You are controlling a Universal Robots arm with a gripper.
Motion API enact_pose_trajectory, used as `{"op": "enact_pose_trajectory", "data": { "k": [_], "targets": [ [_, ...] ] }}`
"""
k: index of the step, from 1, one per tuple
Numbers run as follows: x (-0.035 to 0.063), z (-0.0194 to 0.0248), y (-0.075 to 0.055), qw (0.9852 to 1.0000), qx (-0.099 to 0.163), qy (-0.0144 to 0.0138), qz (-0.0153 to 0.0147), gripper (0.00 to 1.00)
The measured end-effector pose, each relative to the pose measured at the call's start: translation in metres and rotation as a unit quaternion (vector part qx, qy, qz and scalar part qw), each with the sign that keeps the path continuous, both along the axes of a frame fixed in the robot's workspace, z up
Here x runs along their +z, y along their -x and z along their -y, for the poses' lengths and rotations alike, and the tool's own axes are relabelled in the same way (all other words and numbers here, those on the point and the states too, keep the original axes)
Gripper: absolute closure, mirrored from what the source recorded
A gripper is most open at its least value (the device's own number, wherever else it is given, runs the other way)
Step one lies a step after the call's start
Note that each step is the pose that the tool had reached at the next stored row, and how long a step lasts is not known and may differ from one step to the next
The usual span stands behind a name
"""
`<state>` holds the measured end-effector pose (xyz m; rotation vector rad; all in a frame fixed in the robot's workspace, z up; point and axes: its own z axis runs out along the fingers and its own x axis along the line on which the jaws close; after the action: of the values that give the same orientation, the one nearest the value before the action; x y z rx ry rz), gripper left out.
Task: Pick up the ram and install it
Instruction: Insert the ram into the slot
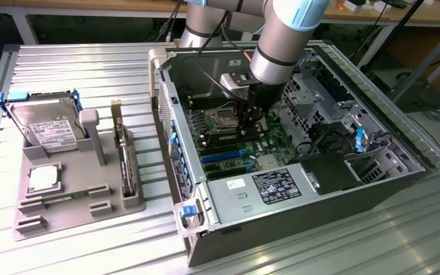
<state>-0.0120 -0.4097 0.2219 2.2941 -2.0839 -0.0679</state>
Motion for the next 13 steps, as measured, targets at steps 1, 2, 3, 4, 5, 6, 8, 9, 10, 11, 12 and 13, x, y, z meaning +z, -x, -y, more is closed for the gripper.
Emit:
{"op": "enact_pose_trajectory", "data": {
  "k": [1, 2, 3, 4, 5, 6, 8, 9, 10, 11, 12, 13],
  "targets": [
    [0.0, 0.0, 0.0, 1.0, 0.001, 0.0, 0.0, 0.85],
    [0.0, 0.0, 0.0, 1.0, 0.002, 0.0001, 0.0, 0.85],
    [-0.0001, 0.0, 0.0, 1.0, 0.002, 0.0, 0.0, 0.85],
    [-0.0003, 0.0, 0.0, 1.0, 0.003, 0.0, 0.0, 0.85],
    [-0.0007, 0.0001, 0.0, 1.0, 0.007, -0.0001, 0.0, 0.85],
    [-0.0007, 0.0001, 0.0, 1.0, 0.008, 0.0, 0.0, 0.85],
    [-0.0032, 0.0001, 0.0, 1.0, 0.008, 0.0, 0.0, 0.85],
    [-0.0032, 0.0001, 0.0, 1.0, 0.008, 0.0001, 0.0, 0.85],
    [-0.0032, 0.0001, 0.0, 1.0, 0.008, 0.0002, 0.0, 0.85],
    [-0.0033, 0.0001, 0.0, 1.0, 0.008, 0.0001, 0.0001, 0.85],
    [-0.0033, 0.0, 0.0, 1.0, 0.008, 0.0, 0.0001, 0.84],
    [-0.0033, 0.0, 0.0, 1.0, 0.008, 0.0, 0.0, 0.84]
  ]
}}
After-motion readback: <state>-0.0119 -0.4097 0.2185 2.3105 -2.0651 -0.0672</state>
